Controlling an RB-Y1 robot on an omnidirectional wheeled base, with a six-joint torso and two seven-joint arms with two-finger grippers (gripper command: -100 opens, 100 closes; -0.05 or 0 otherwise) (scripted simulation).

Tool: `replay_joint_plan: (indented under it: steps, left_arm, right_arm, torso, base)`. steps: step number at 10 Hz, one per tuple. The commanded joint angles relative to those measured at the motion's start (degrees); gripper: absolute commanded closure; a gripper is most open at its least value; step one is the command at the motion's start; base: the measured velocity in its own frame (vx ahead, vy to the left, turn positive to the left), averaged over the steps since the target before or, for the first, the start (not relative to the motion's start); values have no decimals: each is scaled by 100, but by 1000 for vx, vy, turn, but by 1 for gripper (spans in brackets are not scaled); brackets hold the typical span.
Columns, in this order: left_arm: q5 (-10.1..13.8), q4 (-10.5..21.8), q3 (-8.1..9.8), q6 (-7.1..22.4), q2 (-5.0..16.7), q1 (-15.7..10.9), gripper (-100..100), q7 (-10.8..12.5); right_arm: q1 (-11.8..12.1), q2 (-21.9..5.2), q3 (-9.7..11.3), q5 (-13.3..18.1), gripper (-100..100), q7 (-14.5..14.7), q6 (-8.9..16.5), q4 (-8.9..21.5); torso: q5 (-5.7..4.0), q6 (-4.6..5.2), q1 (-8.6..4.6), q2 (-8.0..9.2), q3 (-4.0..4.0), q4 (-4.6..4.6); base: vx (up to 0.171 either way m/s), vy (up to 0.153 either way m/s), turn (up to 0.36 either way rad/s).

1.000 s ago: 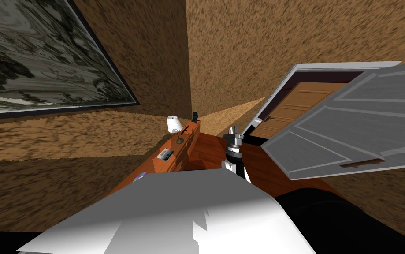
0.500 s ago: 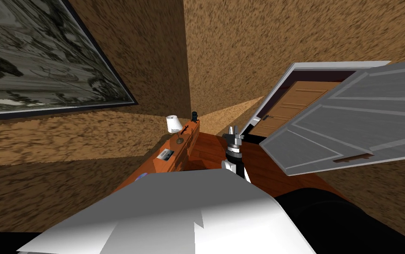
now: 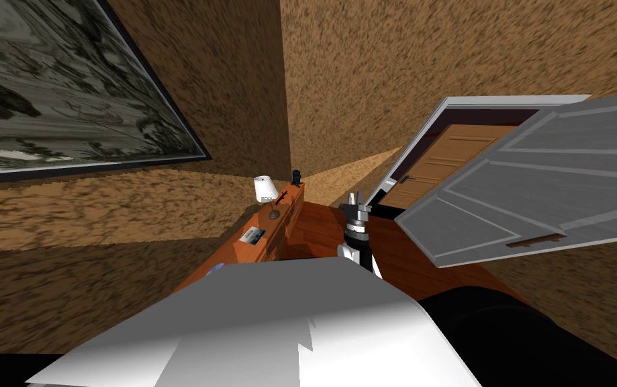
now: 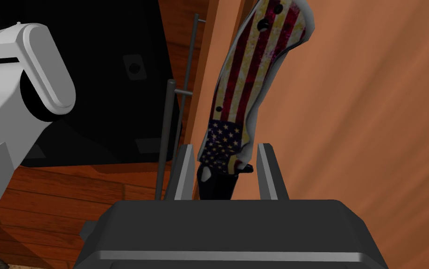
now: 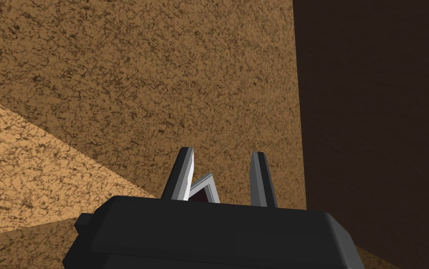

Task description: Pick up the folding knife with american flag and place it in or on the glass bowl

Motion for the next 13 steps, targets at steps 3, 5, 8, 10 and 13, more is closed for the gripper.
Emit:
replay_joint_plan:
  steps: [3, 5, 8, 10, 13]
  left_arm:
    - [-67, -148, 98, -154, 166, 96, 100, 72]
    - [-131, -303, 189, -303, 321, 197, 100, 148]
    - [-101, -411, 158, -281, 506, 273, 100, 276]
    - [-7, -411, 208, -347, 691, 297, 100, 262]
    - [184, -405, 305, -474, 1024, 329, 100, 238]
  right_arm:
    - [0, 0, 0, 0, 0, 0, 0, 0]
    - [1, 1, 0, 0, 0, 0, 0, 0]
    - [0, 0, 0, 0, 0, 0, 0, 0]
    - [0, 1, 1, 0, 0, 0, 0, 0]
    - [0, 1, 1, 0, 0, 0, 0, 0]
  torso:
    - [0, 0, 1, 0, 0, 0]
    - [-6, -2, -24, -14, -8, -4]
    - [-1, -1, -5, -3, -2, -1]
    - [-8, 1, -30, -2, -1, 0]
    - [-17, 2, -43, 4, 2, 1]
  base:
    - [10, -10, 24]
    - [33, -69, 70]
    - [0, -24, -1]
    - [-1, -89, -11]
    - [-15, -96, -13]
